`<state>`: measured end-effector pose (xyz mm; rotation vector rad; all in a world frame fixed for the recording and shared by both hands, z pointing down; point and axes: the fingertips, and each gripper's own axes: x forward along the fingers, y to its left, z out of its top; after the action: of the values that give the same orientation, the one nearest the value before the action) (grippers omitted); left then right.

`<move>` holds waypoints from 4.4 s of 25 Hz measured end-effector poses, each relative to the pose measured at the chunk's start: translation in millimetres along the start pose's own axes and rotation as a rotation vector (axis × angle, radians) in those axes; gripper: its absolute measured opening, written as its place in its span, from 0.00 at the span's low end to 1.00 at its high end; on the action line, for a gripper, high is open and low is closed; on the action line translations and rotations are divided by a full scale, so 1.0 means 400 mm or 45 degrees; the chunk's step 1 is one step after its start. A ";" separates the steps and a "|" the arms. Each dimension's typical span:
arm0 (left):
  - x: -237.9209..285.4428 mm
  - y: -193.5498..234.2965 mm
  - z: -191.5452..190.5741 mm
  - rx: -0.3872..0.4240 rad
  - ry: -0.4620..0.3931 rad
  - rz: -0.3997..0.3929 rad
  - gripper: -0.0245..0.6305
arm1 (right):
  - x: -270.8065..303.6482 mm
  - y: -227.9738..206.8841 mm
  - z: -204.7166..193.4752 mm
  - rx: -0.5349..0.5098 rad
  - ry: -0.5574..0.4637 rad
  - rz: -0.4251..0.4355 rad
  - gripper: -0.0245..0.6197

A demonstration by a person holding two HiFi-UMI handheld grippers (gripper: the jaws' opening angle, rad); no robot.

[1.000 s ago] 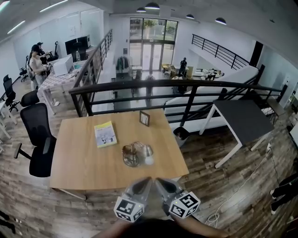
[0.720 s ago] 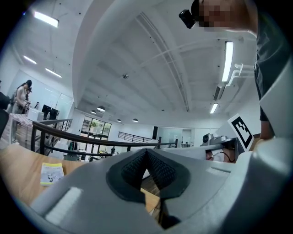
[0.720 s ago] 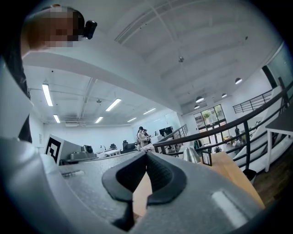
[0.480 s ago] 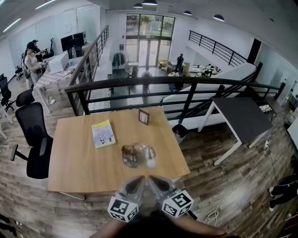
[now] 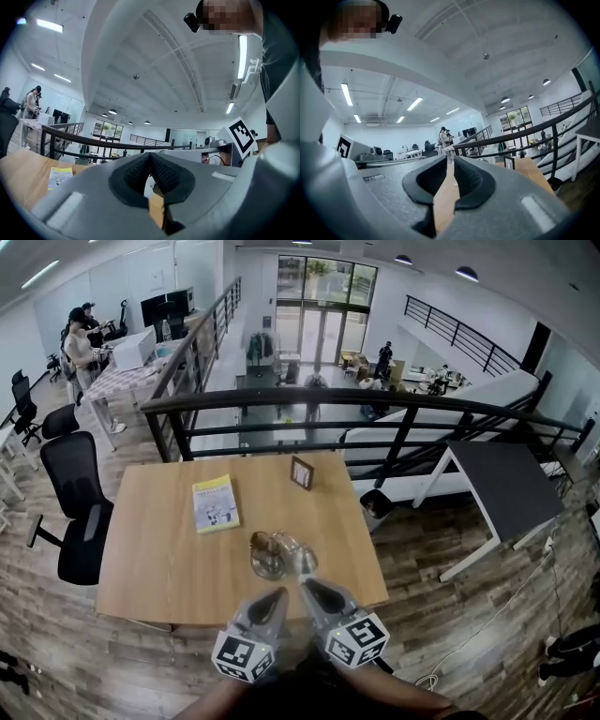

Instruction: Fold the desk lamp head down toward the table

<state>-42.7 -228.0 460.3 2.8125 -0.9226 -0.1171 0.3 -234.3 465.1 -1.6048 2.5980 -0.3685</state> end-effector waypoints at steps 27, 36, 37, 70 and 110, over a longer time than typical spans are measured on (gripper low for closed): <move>0.186 0.144 -0.003 -0.041 -0.062 0.433 0.04 | 0.189 -0.142 -0.093 -0.046 0.402 0.421 0.40; 0.191 0.159 -0.018 -0.087 -0.058 0.483 0.04 | 0.169 -0.126 -0.122 -0.105 0.465 0.494 0.40; 0.192 0.163 -0.019 -0.096 -0.059 0.487 0.04 | 0.165 -0.128 -0.127 -0.106 0.473 0.494 0.40; 0.152 0.280 -0.101 -0.196 0.032 0.574 0.04 | 0.192 -0.220 -0.691 -0.556 0.957 0.465 0.32; 0.113 0.187 -0.045 -0.124 -0.008 0.561 0.04 | 0.219 -0.191 -0.200 -0.225 0.376 0.429 0.04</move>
<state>-47.5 -311.4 491.7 2.4537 -1.4651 -0.1063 12.6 -331.3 566.9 -1.1931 3.1352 -0.3847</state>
